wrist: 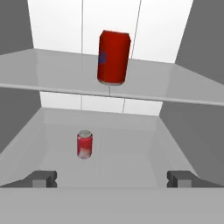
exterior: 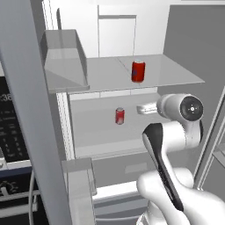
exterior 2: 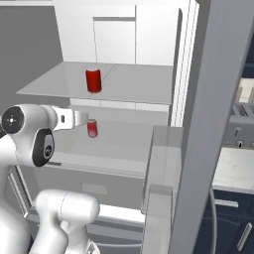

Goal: Open the fridge, grab two sodas, and place both sodas inside the bowl with ice on the dining counter.

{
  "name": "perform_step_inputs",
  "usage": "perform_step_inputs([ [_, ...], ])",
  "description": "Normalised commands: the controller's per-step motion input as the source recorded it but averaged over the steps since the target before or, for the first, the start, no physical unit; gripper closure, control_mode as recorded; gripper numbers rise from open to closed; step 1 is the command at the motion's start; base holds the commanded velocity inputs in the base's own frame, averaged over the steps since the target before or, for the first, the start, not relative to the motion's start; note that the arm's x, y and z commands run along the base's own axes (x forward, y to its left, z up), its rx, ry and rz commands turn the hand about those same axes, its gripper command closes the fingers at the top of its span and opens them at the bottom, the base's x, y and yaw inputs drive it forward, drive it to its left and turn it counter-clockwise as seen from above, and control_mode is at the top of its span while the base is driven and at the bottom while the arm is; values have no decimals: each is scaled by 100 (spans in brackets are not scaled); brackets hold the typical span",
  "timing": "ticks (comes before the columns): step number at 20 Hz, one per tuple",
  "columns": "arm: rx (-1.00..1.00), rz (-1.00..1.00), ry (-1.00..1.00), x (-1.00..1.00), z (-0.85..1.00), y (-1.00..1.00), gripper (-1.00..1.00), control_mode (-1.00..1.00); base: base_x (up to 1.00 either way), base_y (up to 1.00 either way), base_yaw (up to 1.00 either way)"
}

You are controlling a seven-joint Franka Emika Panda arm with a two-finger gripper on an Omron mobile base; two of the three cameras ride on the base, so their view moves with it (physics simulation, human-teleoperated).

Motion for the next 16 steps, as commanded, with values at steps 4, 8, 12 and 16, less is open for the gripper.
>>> perform_step_inputs([
  [4, 1, 0, 0, 7, 4, -1, -100, -100, 43, 0, -2],
  [8, 8, 9, -11, 6, 43, -3, -100, -100, 0, 0, 0],
  [12, 6, 13, -15, 1, 65, 0, -100, -100, 0, 0, 0],
  [16, 0, 3, -1, 9, 29, 7, -100, -100, 0, 0, 0],
])
